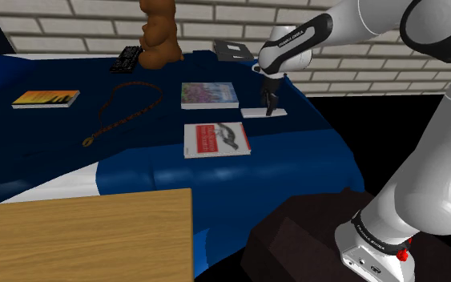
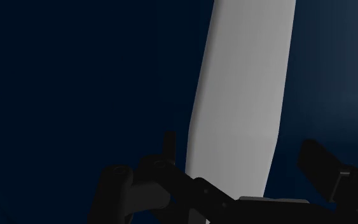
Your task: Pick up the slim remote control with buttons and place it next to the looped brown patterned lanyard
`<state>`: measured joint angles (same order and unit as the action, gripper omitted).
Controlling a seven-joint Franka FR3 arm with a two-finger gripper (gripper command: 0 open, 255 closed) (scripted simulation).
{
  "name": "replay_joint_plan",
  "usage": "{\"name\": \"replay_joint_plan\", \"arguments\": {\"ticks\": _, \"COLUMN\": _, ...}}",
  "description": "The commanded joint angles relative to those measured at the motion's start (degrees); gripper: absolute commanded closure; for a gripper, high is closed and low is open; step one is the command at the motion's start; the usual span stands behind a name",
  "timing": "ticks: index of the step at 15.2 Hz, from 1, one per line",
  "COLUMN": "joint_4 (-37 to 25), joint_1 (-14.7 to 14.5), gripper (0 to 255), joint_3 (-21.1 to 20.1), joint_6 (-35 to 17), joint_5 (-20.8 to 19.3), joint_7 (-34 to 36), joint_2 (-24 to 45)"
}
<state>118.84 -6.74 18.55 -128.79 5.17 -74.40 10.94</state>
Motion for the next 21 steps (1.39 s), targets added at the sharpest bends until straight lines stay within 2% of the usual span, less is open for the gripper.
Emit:
{"name": "replay_joint_plan", "arguments": {"ticks": 1, "joint_4": 0.6, "joint_1": 0.2, "gripper": 0, "joint_3": -0.1, "joint_6": -1.6, "joint_5": 0.5, "joint_7": -0.5, "joint_2": 1.0}}
{"name": "replay_joint_plan", "arguments": {"ticks": 9, "joint_4": 0.7, "joint_1": 0.2, "gripper": 0, "joint_3": -0.1, "joint_6": -2.0, "joint_5": 0.7, "joint_7": -0.6, "joint_2": 1.3}}
{"name": "replay_joint_plan", "arguments": {"ticks": 10, "joint_4": 0.7, "joint_1": 0.2, "gripper": 255, "joint_3": -0.1, "joint_6": -2.0, "joint_5": 0.7, "joint_7": -0.6, "joint_2": 1.3}}
{"name": "replay_joint_plan", "arguments": {"ticks": 19, "joint_4": 0.7, "joint_1": 0.2, "gripper": 255, "joint_3": -0.1, "joint_6": -2.0, "joint_5": 0.7, "joint_7": -0.6, "joint_2": 1.3}}
{"name": "replay_joint_plan", "arguments": {"ticks": 21, "joint_4": 0.2, "joint_1": 0.1, "gripper": 255, "joint_3": 0.0, "joint_6": -0.6, "joint_5": 0.2, "joint_7": -0.3, "joint_2": 0.4}}
